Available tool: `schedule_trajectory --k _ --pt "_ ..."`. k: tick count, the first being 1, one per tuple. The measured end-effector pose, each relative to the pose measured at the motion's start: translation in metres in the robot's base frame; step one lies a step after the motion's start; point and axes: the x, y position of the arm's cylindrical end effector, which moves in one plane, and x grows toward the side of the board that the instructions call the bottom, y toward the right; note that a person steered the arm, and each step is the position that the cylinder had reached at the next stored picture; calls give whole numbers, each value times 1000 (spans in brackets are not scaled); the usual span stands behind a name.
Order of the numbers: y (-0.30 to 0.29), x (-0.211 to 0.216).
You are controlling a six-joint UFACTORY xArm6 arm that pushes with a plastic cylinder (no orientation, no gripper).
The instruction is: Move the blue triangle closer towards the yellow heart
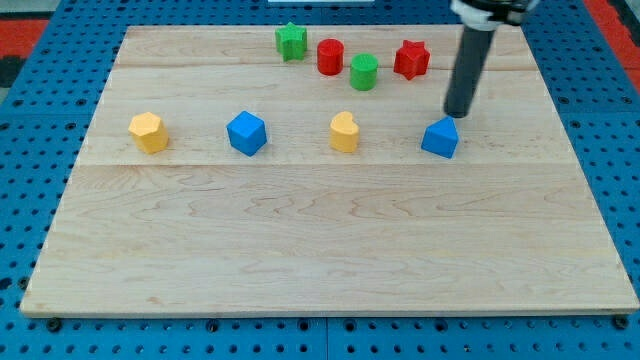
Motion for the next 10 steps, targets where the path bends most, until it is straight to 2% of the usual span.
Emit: schedule_trajectory --k 1,3,5,6,10 --pt "20 11" --pt "8 30" --pt "7 71" --pt "-19 68" --pt "-23 36"
